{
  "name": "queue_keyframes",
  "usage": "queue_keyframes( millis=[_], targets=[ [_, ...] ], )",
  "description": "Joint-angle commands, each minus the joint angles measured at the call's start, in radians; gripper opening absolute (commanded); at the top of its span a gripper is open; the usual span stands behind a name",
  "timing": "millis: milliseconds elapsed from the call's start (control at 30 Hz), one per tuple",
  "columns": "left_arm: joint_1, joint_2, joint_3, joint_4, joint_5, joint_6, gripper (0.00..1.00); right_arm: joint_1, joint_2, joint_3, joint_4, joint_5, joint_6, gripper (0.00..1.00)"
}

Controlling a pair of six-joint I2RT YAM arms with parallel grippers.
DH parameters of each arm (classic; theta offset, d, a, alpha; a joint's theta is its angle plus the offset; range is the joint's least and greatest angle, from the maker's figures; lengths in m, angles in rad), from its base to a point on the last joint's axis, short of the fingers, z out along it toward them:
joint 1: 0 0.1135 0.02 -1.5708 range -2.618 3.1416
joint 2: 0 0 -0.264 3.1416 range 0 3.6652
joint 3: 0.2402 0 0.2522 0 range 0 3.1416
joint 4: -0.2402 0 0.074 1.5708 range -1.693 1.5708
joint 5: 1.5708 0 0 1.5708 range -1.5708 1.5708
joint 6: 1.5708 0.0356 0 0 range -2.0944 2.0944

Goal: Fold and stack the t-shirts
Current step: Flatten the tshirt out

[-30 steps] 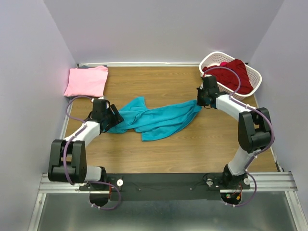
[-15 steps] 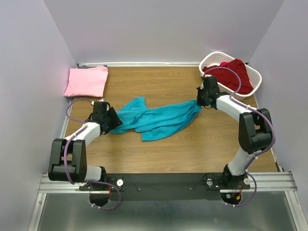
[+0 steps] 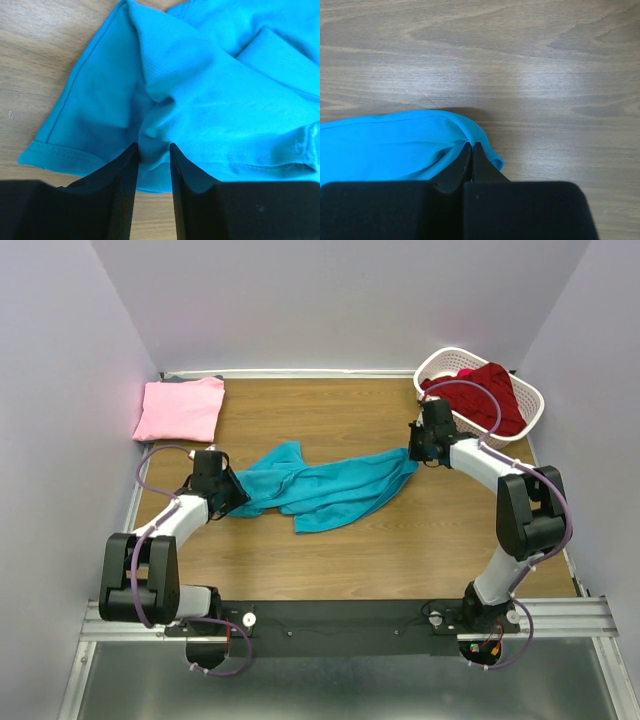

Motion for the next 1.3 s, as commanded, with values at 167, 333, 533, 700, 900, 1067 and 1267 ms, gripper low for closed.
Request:
queue_keyframes(
  millis=[167,333,533,700,900,1067,1267],
  targets=[
    [-0.012,-0.074,0.046,-0.036,0.029,-0.032,0.33,-0.007,-0.037,-0.013,0.017,-0.019,0.018,0.01],
    [-0.020,-0.054,0.036,-0.022,0.008,-0.023,0.34,-0.007,-0.029,-0.013,0.019,-0.025,0.023,0.01],
    [-0.020,-0.020,-0.005,0.008,0.002,-0.038,0.36,-0.007,-0.031,-0.020,0.021,-0.024,0.023,0.01],
    [-0.017,-0.023,-0.026,-0.019,-0.135,-0.069,0.40,-0.007,-0.028,-0.021,0.022,-0.022,0.023,0.01],
    [-0.015,0.010,-0.051,0.033,-0.120,-0.083,0.44,-0.007,-0.025,-0.020,0.025,-0.030,0.023,0.01],
    [-0.015,0.018,-0.043,0.050,-0.078,-0.069,0.42,-0.007,-0.026,-0.021,0.024,-0.028,0.023,0.01],
    [-0.015,0.000,-0.033,0.053,-0.063,-0.055,0.29,-0.007,-0.023,-0.020,0.027,-0.034,0.026,0.01]
  ],
)
